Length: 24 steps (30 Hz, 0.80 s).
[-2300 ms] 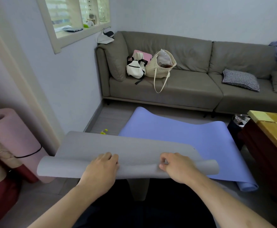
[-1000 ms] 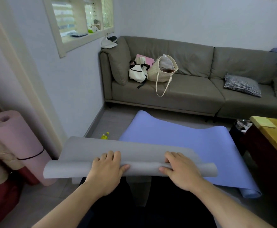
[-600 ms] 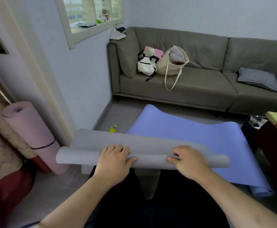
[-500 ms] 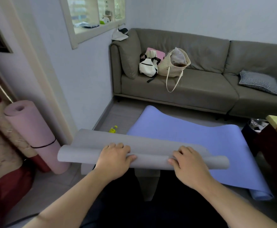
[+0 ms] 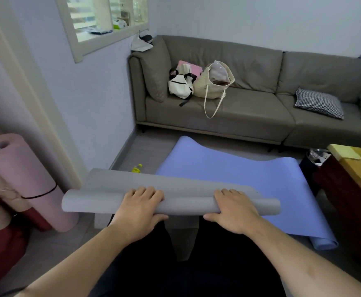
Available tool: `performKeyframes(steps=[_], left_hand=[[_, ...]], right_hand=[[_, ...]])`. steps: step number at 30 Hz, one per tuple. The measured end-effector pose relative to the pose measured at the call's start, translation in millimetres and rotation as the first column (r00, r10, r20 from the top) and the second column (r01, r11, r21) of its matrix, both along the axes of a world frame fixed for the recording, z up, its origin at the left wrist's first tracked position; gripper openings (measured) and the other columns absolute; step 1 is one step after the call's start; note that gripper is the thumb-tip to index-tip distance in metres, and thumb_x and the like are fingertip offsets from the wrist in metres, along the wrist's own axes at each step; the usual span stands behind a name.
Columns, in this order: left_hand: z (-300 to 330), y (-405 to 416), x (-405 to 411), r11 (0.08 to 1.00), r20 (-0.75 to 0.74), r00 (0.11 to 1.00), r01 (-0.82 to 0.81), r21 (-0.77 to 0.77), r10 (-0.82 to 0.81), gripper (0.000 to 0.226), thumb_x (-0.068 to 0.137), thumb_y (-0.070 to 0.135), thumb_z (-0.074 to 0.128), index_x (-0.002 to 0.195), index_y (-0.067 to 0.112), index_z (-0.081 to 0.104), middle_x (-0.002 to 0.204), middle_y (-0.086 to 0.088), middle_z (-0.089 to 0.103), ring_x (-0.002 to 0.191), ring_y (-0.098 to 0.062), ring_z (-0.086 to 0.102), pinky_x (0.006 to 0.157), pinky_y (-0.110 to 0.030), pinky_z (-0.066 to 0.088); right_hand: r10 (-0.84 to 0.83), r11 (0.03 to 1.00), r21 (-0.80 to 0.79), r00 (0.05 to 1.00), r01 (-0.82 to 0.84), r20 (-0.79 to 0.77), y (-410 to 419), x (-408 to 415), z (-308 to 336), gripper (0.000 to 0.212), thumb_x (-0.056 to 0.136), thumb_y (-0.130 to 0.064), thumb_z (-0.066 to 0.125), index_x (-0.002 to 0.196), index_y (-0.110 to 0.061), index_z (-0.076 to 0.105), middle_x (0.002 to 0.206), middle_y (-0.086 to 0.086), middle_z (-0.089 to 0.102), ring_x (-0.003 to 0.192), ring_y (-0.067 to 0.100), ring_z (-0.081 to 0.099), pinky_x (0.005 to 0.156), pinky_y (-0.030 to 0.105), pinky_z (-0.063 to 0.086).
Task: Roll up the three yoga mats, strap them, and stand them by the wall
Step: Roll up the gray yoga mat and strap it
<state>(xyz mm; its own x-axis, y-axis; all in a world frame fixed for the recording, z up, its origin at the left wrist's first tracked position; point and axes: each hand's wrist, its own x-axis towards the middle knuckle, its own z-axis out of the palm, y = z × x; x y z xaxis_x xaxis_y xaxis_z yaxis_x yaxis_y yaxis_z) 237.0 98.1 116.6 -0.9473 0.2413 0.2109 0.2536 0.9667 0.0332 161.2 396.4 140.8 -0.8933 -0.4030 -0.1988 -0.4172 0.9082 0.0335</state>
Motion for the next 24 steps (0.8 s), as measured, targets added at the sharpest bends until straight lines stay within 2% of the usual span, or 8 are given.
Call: performKeyframes(steps=[5, 9, 11, 14, 16, 19, 22, 24], left_hand=[[12.2, -6.9, -17.5, 0.981, 0.255, 0.967, -0.074, 0.179, 0.026, 0.042, 0.086, 0.071, 0.062, 0.108, 0.036, 0.058, 0.109, 0.017, 0.06, 0.107, -0.014, 0.053, 0.094, -0.036, 0.042], [24.4, -0.7, -26.6, 0.952, 0.41, 0.911, -0.167, 0.256, 0.049, 0.041, 0.083, 0.066, 0.072, 0.108, 0.035, 0.06, 0.113, 0.016, 0.059, 0.114, -0.012, 0.051, 0.1, -0.038, 0.044], [26.9, 3.6, -26.2, 0.96, 0.412, 0.907, -0.19, 0.206, 0.091, 0.043, 0.086, 0.069, 0.068, 0.113, 0.037, 0.06, 0.118, 0.013, 0.055, 0.122, -0.014, 0.047, 0.104, -0.041, 0.041], [24.4, 9.2, -20.9, 0.978, 0.311, 0.931, -0.207, 0.011, 0.193, 0.051, 0.095, 0.074, 0.045, 0.128, 0.038, 0.058, 0.125, 0.005, 0.049, 0.126, -0.021, 0.044, 0.107, -0.045, 0.035], [20.5, 10.1, -15.7, 0.975, 0.245, 0.944, -0.21, -0.075, 0.222, 0.062, 0.096, 0.075, 0.026, 0.133, 0.037, 0.057, 0.126, 0.002, 0.052, 0.124, -0.025, 0.047, 0.107, -0.045, 0.035], [15.8, 7.6, -14.5, 0.977, 0.23, 0.95, -0.204, -0.065, 0.213, 0.08, 0.087, 0.076, 0.005, 0.132, 0.036, 0.059, 0.126, 0.002, 0.055, 0.122, -0.027, 0.051, 0.105, -0.046, 0.037], [16.2, 1.0, -24.4, 0.978, 0.274, 0.94, -0.187, -0.09, 0.205, 0.076, 0.091, 0.076, 0.007, 0.132, 0.035, 0.055, 0.129, 0.004, 0.055, 0.124, -0.025, 0.051, 0.102, -0.046, 0.04], [17.4, 0.7, -28.7, 0.979, 0.307, 0.93, -0.186, -0.082, 0.203, 0.065, 0.098, 0.074, 0.016, 0.128, 0.031, 0.055, 0.129, 0.002, 0.057, 0.124, -0.025, 0.052, 0.101, -0.046, 0.042]], right_hand=[[0.067, 0.997, -0.027, 0.981, -0.073, -0.184, 4.7, 16.5, -15.1, 0.076, 0.084, -0.086, 0.043, 0.138, -0.033, 0.04, 0.125, -0.002, 0.043, 0.113, 0.024, 0.046, 0.097, 0.043, 0.04], [0.039, 0.999, -0.019, 0.976, -0.045, -0.212, 8.9, 15.4, -19.0, 0.07, 0.083, -0.088, 0.041, 0.134, -0.04, 0.043, 0.119, -0.006, 0.045, 0.11, 0.022, 0.046, 0.094, 0.043, 0.039], [0.026, 0.999, -0.041, 0.986, -0.033, -0.162, 3.4, 9.2, -16.1, 0.059, 0.088, -0.084, 0.042, 0.131, -0.044, 0.044, 0.119, -0.011, 0.048, 0.11, 0.02, 0.046, 0.092, 0.043, 0.039], [0.016, 0.995, -0.097, 0.999, -0.02, -0.043, -3.1, -1.8, -7.2, 0.047, 0.095, -0.077, 0.044, 0.129, -0.045, 0.047, 0.118, -0.02, 0.05, 0.111, 0.018, 0.046, 0.093, 0.045, 0.04], [0.017, 0.994, -0.104, 0.999, -0.021, -0.038, -7.0, -3.8, -6.1, 0.045, 0.095, -0.075, 0.046, 0.127, -0.044, 0.052, 0.117, -0.021, 0.052, 0.113, 0.017, 0.045, 0.094, 0.044, 0.04], [0.019, 0.995, -0.1, 0.993, -0.031, -0.116, -9.5, 4.1, -14.7, 0.051, 0.093, -0.076, 0.039, 0.126, -0.041, 0.056, 0.121, -0.017, 0.049, 0.115, 0.018, 0.044, 0.1, 0.042, 0.037], [0.018, 0.999, -0.038, 0.976, -0.027, -0.215, -9.1, 13.8, -21.7, 0.068, 0.091, -0.08, 0.025, 0.127, -0.032, 0.057, 0.123, -0.005, 0.051, 0.112, 0.025, 0.048, 0.101, 0.045, 0.038], [0.015, 1.0, 0.022, 0.975, -0.011, -0.221, -9.1, 15.6, -21.6, 0.076, 0.089, -0.085, 0.027, 0.13, -0.026, 0.052, 0.124, 0.001, 0.052, 0.111, 0.029, 0.049, 0.1, 0.049, 0.04]])
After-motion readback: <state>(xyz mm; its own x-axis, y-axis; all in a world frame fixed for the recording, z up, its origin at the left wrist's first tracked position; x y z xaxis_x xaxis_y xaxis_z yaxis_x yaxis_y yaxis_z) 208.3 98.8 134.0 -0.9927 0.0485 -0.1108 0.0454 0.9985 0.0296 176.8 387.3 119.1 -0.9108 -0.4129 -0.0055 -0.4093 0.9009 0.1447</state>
